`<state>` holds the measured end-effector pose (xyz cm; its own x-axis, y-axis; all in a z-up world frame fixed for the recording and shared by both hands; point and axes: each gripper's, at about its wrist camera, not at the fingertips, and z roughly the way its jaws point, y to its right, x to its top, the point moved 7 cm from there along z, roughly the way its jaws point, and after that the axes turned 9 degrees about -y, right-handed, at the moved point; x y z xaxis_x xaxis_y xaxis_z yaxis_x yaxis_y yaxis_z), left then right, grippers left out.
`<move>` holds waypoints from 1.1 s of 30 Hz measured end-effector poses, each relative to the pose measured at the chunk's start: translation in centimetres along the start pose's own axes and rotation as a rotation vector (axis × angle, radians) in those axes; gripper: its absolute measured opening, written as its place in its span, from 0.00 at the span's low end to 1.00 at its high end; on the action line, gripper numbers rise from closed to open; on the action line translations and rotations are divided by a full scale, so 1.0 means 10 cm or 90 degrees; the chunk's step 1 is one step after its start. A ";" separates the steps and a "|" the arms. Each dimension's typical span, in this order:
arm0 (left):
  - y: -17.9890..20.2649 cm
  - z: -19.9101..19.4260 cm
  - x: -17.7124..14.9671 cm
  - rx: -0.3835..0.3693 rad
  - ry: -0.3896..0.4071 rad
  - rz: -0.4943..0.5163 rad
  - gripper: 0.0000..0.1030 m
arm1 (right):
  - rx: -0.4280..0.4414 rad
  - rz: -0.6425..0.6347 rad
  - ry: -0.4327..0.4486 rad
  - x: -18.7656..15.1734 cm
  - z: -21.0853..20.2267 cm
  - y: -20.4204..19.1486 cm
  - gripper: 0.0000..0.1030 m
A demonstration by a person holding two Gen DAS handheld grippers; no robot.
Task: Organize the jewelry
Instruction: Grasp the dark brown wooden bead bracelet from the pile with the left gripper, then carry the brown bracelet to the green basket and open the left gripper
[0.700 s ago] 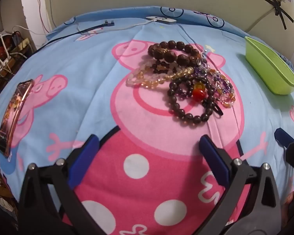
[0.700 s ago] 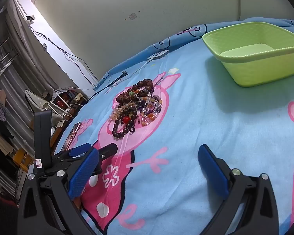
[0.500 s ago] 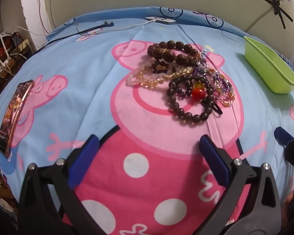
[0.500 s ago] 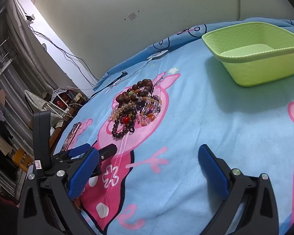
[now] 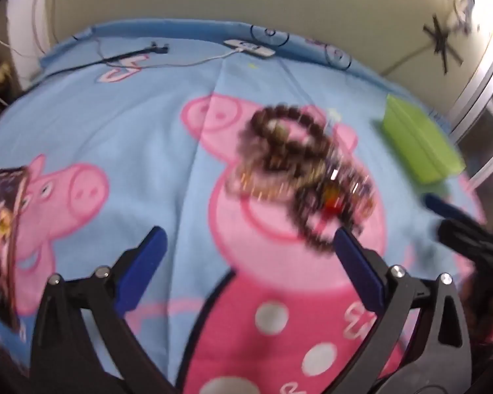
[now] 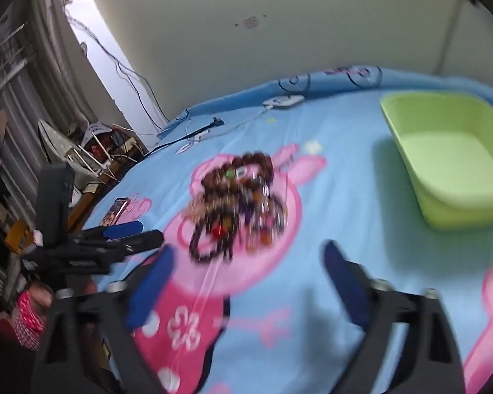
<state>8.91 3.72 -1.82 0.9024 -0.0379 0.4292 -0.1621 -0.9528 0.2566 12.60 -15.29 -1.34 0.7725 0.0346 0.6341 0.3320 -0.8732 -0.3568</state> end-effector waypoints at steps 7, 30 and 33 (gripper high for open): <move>0.03 0.29 0.64 -0.066 -0.030 -0.023 0.64 | -0.007 0.016 -0.043 0.74 0.60 0.14 0.20; 0.57 -0.47 0.81 -0.174 0.129 0.021 0.14 | 0.021 -0.055 0.143 1.15 -0.01 -0.24 0.00; 0.97 -0.27 0.88 -0.184 0.097 0.054 0.14 | -0.005 -0.026 0.162 1.07 -0.22 0.05 0.00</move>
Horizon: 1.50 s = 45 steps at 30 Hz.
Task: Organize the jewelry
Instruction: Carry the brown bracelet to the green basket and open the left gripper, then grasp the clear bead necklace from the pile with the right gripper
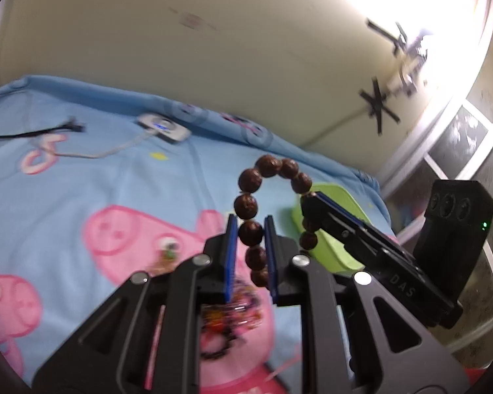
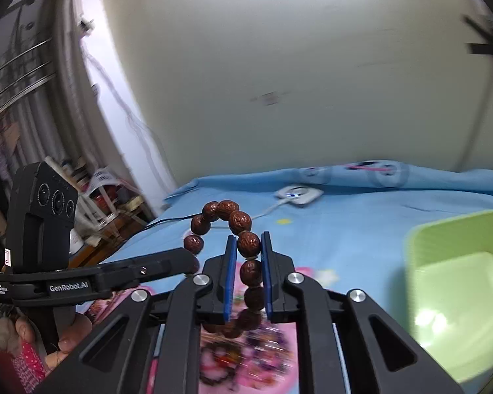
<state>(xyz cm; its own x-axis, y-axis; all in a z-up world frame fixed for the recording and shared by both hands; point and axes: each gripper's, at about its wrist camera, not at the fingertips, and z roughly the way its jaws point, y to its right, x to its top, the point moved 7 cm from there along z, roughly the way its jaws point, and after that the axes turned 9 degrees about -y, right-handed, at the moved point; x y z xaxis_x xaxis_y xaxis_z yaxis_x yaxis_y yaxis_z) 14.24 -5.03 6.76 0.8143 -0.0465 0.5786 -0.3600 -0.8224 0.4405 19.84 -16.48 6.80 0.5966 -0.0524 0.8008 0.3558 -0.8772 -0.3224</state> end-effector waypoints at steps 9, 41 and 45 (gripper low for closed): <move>1.04 1.15 0.14 -0.046 -0.098 0.098 0.15 | -0.131 0.134 0.051 -0.18 -0.71 1.29 0.00; -0.91 -0.09 -0.88 0.107 -0.049 -0.070 0.36 | -0.009 -0.085 -0.191 -0.84 0.24 0.13 0.04; -0.67 0.01 -1.00 0.103 -0.054 -0.001 0.40 | -0.019 -0.105 -0.236 -0.95 0.43 0.03 0.04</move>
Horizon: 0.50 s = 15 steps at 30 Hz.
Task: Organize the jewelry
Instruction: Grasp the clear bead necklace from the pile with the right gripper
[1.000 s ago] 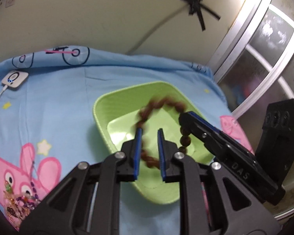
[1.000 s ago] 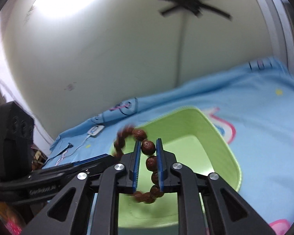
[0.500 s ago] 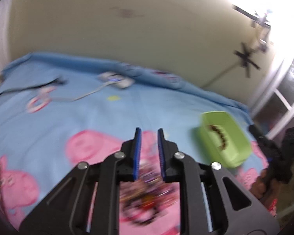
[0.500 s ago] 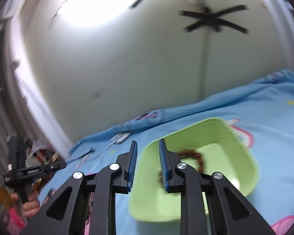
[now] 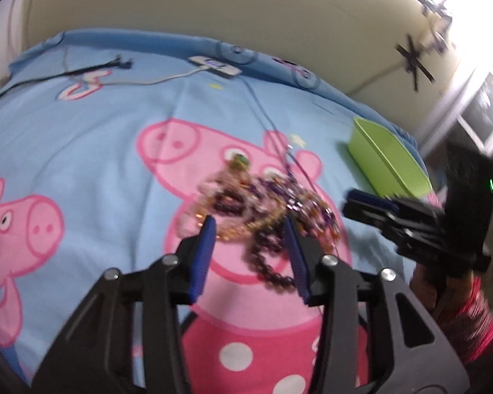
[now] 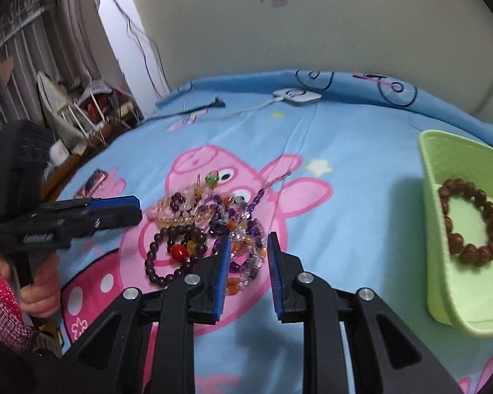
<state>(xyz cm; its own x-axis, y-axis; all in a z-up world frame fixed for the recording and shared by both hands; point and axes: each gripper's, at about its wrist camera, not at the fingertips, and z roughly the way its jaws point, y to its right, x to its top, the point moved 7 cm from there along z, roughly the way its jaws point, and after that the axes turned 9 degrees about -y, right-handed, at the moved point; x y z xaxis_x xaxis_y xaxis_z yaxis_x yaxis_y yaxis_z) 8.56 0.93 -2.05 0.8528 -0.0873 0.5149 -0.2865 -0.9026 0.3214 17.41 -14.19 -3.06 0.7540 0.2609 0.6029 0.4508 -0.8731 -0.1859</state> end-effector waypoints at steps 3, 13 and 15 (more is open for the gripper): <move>0.09 0.07 -0.06 0.008 -0.007 0.031 0.40 | -0.012 -0.005 -0.023 0.06 0.14 -0.06 0.04; 0.16 -0.07 0.03 0.015 0.028 0.055 0.56 | -0.013 0.013 0.051 0.30 -0.27 -0.07 0.00; 0.24 -0.13 0.09 0.017 0.051 0.071 0.62 | -0.002 0.022 0.084 0.41 -0.49 -0.08 0.00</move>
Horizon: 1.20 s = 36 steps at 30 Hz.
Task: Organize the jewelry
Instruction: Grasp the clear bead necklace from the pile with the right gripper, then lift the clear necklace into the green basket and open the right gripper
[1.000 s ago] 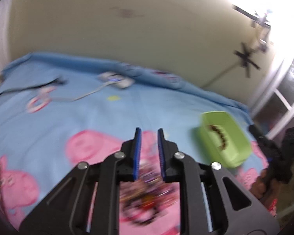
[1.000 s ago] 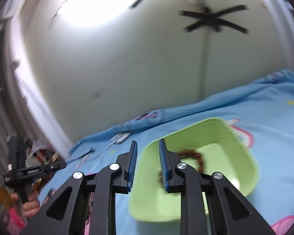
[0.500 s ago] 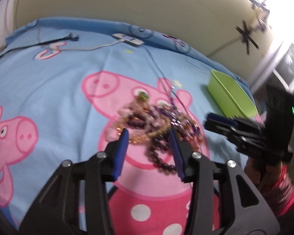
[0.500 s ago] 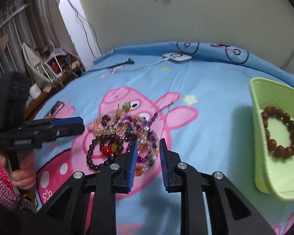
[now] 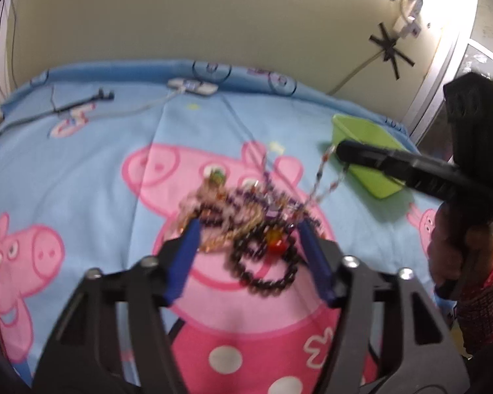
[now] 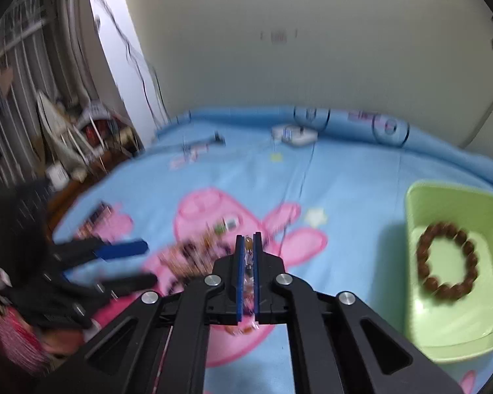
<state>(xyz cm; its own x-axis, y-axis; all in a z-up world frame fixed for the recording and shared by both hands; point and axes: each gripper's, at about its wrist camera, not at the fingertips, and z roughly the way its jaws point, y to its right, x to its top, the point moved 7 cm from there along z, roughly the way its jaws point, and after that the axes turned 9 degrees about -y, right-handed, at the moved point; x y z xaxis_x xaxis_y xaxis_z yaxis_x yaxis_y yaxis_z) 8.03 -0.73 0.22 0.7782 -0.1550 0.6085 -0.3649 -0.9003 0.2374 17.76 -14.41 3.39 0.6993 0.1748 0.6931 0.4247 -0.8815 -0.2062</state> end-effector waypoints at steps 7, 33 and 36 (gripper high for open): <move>0.45 -0.02 0.24 -0.002 0.034 0.092 0.67 | 0.032 0.005 0.100 0.43 -0.69 -0.10 0.00; 1.77 0.08 1.41 -0.088 0.065 0.217 0.05 | -0.051 0.001 0.336 0.97 -2.56 0.24 0.00; 1.99 -0.03 1.65 -0.104 0.085 0.225 0.05 | -0.070 0.017 0.360 0.96 -2.79 0.41 0.00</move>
<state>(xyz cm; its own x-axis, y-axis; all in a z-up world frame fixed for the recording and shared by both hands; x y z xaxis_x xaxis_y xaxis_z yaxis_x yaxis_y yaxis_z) 13.49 -21.09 15.18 0.5211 -0.3797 0.7644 -0.6828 -0.7229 0.1064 10.23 -28.56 28.46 0.2801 -0.0832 0.9564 0.3277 -0.9281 -0.1767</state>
